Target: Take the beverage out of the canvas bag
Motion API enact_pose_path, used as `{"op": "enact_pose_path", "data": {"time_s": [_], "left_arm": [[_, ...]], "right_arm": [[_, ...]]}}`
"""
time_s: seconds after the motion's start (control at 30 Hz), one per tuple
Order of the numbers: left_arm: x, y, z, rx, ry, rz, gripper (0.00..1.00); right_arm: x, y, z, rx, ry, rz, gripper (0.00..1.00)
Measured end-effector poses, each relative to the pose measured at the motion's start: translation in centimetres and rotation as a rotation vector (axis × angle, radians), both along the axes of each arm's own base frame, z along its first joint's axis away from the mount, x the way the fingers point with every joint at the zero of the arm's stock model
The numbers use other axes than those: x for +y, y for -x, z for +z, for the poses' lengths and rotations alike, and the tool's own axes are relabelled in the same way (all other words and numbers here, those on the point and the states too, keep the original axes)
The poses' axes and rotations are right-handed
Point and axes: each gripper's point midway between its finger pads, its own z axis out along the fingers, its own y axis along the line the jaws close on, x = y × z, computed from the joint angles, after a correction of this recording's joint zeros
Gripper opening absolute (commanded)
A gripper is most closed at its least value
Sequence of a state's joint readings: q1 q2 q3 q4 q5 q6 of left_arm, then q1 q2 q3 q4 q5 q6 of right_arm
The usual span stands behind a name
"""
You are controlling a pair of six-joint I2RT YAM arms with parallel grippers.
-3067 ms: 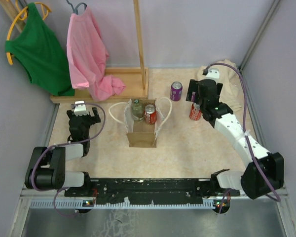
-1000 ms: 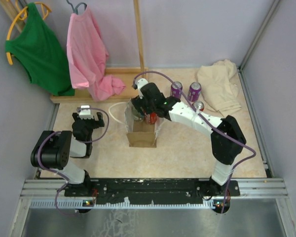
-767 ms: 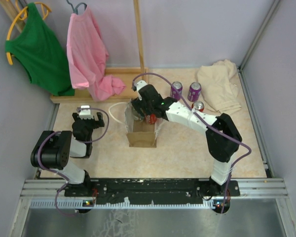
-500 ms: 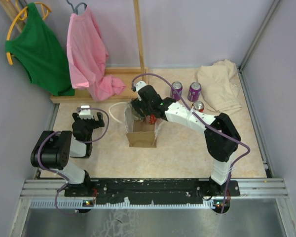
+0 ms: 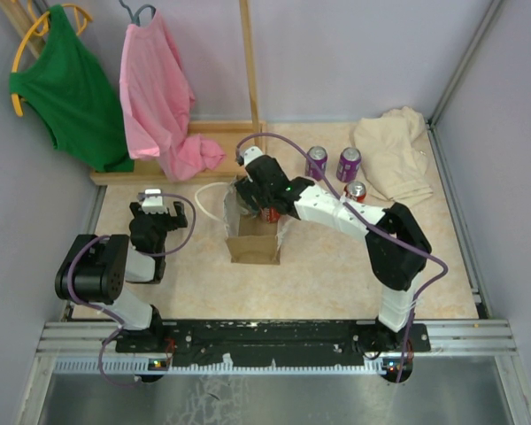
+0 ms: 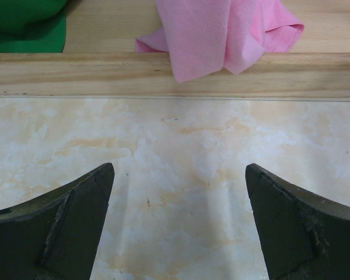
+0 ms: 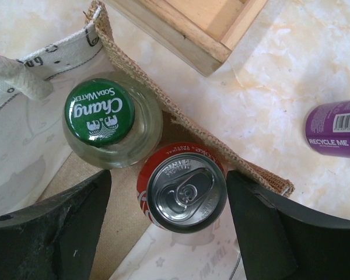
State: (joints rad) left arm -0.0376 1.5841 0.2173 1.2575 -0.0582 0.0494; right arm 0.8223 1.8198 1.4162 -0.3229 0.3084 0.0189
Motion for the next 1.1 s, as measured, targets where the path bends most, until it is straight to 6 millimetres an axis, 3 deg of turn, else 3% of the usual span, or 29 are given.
{"op": "enact_pose_path", "data": {"time_s": [0.37,0.93,1.03,1.1], "left_arm": [[0.0,0.0,0.0,0.0,0.0,0.0,1.0],[0.0,0.0,0.0,0.0,0.0,0.0,1.0],[0.0,0.0,0.0,0.0,0.0,0.0,1.0],[0.0,0.0,0.0,0.0,0.0,0.0,1.0]], "right_arm": [[-0.8,0.0,-0.7,0.0,0.027,-0.035,0.79],[-0.7,-0.5,-2.4,0.005,0.05,-0.043,0.67],[-0.5,-0.8,-2.5,-0.007,0.044,-0.048,0.61],[-0.4,-1.1,-2.4,-0.017,0.039,-0.053,0.52]]}}
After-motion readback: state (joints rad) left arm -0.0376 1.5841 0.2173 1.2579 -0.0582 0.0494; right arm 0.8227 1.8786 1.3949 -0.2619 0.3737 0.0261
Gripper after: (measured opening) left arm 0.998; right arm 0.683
